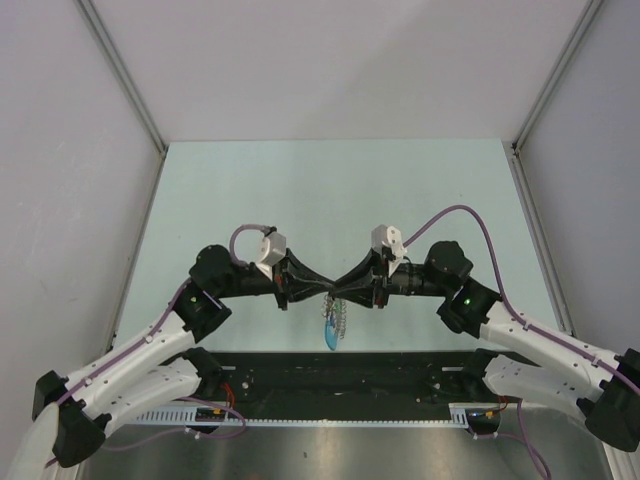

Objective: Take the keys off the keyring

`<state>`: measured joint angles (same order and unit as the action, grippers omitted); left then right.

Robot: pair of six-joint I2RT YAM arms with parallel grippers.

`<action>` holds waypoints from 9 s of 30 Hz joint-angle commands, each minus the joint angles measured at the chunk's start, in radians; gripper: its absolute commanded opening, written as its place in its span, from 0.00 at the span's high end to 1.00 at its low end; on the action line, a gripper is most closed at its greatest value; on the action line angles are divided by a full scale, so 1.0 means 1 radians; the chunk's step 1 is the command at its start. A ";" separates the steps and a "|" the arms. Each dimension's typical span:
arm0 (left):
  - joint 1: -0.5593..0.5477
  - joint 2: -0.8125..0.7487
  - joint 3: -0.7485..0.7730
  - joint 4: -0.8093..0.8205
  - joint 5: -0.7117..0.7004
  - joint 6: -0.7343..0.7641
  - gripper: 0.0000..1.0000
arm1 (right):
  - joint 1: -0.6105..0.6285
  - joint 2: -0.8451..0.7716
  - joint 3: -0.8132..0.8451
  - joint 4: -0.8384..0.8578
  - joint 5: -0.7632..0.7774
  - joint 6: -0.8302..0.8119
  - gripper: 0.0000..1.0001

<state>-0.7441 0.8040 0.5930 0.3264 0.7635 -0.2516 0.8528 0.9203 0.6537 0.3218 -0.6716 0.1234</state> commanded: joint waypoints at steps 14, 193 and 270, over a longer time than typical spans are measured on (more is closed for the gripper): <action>-0.001 -0.032 0.045 0.063 -0.003 0.022 1.00 | 0.009 0.009 0.006 0.056 -0.003 0.009 1.00; -0.003 0.136 -0.004 0.464 -0.168 -0.321 1.00 | 0.192 -0.103 0.248 -0.486 0.546 -0.320 0.89; -0.003 0.149 -0.032 0.657 -0.018 -0.417 1.00 | 0.014 -0.097 0.187 -0.245 0.101 -0.091 0.75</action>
<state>-0.7414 0.9730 0.5552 0.9131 0.7399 -0.6556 0.8486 0.8082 0.8379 0.0353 -0.6281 0.0441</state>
